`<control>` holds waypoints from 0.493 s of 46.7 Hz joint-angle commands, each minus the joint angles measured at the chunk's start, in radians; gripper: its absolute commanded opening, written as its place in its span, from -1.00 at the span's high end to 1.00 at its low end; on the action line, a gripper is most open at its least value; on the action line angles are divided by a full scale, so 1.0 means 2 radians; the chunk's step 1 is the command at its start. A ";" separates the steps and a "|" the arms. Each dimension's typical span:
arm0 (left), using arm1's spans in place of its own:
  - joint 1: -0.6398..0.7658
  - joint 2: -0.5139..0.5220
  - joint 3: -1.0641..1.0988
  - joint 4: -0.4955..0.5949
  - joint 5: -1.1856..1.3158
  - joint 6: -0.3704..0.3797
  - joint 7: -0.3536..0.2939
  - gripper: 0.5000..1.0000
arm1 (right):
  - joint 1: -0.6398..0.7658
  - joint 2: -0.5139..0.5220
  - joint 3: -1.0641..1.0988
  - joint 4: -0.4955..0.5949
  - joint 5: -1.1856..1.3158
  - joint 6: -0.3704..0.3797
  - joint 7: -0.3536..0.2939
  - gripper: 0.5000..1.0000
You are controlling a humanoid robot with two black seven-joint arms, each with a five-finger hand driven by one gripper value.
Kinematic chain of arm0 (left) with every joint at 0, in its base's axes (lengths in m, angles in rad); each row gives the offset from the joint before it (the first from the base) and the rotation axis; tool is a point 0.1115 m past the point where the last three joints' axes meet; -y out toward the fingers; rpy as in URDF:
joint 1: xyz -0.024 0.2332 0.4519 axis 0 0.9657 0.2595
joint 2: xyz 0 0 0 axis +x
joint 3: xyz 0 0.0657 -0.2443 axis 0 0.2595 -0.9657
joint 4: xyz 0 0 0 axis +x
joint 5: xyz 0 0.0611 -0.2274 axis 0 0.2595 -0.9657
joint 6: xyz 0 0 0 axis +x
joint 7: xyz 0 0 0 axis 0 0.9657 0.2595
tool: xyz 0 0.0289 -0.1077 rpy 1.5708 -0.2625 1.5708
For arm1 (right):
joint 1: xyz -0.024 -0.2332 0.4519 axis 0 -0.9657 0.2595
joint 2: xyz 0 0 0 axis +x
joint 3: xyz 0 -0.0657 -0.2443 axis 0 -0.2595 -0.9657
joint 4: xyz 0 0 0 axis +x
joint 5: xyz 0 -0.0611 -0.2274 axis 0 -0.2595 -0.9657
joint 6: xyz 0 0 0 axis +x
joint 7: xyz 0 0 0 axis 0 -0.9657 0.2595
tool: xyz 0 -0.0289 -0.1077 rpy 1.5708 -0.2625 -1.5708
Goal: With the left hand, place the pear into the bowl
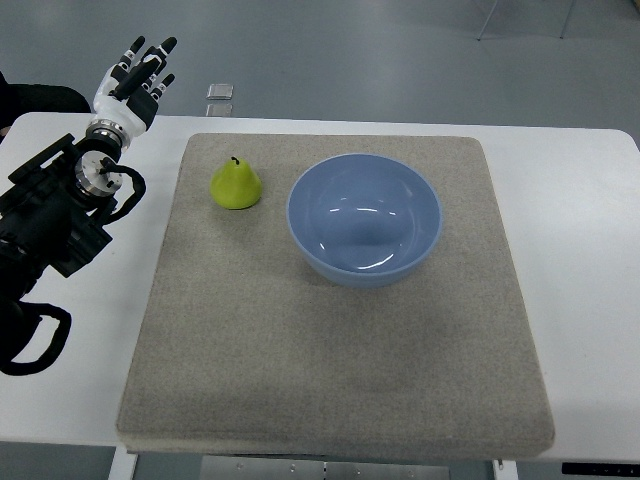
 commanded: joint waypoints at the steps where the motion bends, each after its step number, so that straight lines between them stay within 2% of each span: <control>1: 0.000 0.000 0.000 0.000 0.001 0.000 -0.001 -0.97 | 0.000 0.000 0.000 0.000 0.000 0.000 0.000 -0.69; 6: 0.001 0.001 -0.004 0.000 -0.002 0.001 -0.015 -0.97 | 0.000 0.000 0.000 -0.001 0.000 0.000 0.000 -0.69; 23: -0.002 0.007 0.005 -0.001 0.009 -0.001 -0.015 -0.97 | 0.000 0.000 0.000 0.000 0.000 0.000 0.000 -0.69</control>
